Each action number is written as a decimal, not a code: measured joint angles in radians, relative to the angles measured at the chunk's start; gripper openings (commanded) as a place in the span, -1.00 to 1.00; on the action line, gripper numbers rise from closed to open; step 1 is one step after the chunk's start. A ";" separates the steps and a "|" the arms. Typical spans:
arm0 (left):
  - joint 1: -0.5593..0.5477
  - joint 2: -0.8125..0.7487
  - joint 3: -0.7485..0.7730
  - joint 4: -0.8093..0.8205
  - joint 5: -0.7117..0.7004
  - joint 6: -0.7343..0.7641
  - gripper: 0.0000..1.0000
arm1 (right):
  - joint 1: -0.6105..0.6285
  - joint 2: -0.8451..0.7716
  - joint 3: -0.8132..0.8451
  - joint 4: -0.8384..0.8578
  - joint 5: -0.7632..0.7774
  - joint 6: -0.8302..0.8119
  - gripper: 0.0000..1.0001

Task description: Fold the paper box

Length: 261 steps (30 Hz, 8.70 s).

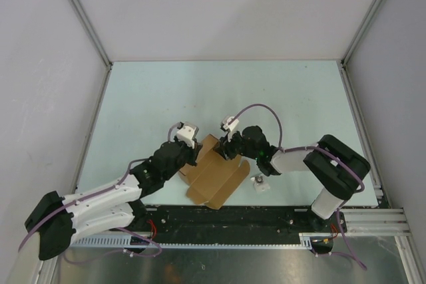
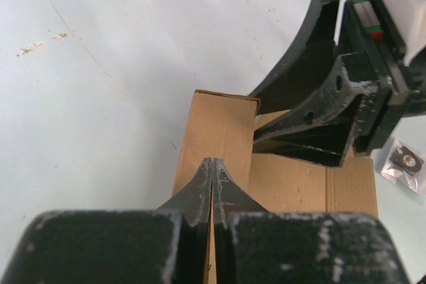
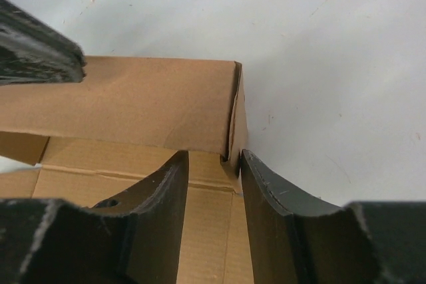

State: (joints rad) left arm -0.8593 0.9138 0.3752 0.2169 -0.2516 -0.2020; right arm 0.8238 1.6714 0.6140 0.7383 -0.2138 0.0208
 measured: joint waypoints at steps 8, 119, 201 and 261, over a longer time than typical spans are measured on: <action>0.005 0.071 0.028 -0.002 0.000 0.000 -1.00 | 0.000 -0.160 -0.057 -0.078 0.005 0.005 -0.05; -0.500 -0.371 0.078 -0.617 -0.280 -0.812 0.96 | -0.264 -0.340 -0.242 -0.464 -0.166 0.477 -0.12; -0.494 0.240 0.080 -0.525 -0.515 -1.318 0.05 | 0.264 -0.869 -0.449 -0.750 0.820 1.052 -1.00; -0.435 0.609 0.351 -0.605 -0.499 -0.895 -0.68 | 0.334 -0.578 -0.250 -0.757 0.835 0.599 -0.22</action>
State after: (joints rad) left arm -1.2945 1.5230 0.7265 -0.3882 -0.7509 -1.0966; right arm 1.1580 1.0935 0.3641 -0.0185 0.6212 0.6201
